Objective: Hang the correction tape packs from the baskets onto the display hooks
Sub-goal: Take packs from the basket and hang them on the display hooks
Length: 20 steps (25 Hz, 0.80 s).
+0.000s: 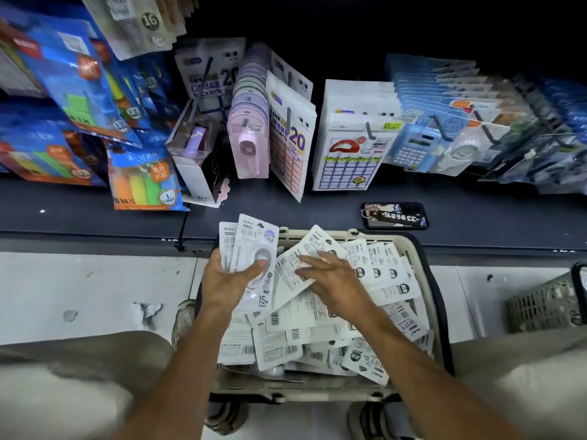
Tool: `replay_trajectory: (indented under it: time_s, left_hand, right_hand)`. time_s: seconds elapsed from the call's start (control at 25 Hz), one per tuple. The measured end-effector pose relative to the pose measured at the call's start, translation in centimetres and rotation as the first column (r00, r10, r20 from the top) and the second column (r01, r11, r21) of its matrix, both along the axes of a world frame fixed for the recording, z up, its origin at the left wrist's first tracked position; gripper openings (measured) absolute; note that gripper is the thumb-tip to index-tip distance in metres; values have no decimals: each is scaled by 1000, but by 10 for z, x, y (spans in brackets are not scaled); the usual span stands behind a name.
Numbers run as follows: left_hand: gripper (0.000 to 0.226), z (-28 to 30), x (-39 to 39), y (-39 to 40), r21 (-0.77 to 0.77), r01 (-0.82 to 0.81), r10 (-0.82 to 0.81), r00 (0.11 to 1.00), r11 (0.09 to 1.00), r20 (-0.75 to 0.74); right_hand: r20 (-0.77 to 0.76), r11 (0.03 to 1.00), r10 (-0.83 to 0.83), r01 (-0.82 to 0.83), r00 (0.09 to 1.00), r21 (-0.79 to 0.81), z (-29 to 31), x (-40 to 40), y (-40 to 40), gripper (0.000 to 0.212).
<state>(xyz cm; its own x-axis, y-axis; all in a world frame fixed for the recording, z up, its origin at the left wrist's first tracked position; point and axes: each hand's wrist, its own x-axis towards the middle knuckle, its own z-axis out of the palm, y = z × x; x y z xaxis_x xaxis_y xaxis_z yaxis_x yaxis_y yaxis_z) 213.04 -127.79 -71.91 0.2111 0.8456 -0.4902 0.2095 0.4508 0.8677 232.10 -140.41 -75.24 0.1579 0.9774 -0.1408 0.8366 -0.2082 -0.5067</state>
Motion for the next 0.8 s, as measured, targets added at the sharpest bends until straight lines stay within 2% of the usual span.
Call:
replay_trajectory:
  time_s: [0.08,0.16,0.24,0.28,0.32,0.4,0.48,0.52,0.6,0.64,0.68,0.72,0.8]
  left_hand:
    - [48,4,0,6,34,-76,75,997,997,14]
    - [47,11,0,17,137,-24,26,999,990,-19]
    - [49,17,2,25,209,162,-141,983,964,-113]
    - [51,20,5,25,179,251,-235,966,951,-106]
    - [53,22,8,21,119,326,-321,945,938,-61]
    - [52,19,14,13,-62,419,-412,906,906,94]
    - [49,15,9,6,-311,474,-379,869,824,320]
    - [52,13,5,4,-367,519,-382,840,772,386]
    - [66,10,-1,1,-355,625,-518,778,696,355]
    - [74,9,0,-1,-320,646,-580,763,693,285]
    - [77,8,1,-2,-299,640,-604,768,708,213]
    - [74,8,3,-2,-292,611,-587,790,735,175]
    - [61,11,6,0,-296,500,-474,866,814,159]
  right_hand:
    - [-118,987,-96,110,988,121,22,13,6,24]
    - [-316,964,-180,231,932,132,53,30,14,11]
    - [-610,960,-212,280,764,17,88,43,22,9]
    - [-697,967,-210,249,686,-46,101,45,27,9]
    - [-703,977,-199,197,682,-85,109,42,32,9]
    - [-611,979,-199,181,766,-91,109,25,41,7]
    - [-540,950,-273,313,796,-18,98,1,51,4]
    - [-485,932,-310,363,818,17,90,-8,55,9]
    - [-405,930,-327,368,854,26,77,-20,58,10]
    - [-432,922,-337,386,836,27,72,-24,57,10]
    - [-494,887,-379,459,782,46,68,-24,55,10]
    - [-556,811,-456,581,695,62,65,-22,51,10]
    - [-597,569,-669,822,443,-28,57,-15,38,14]
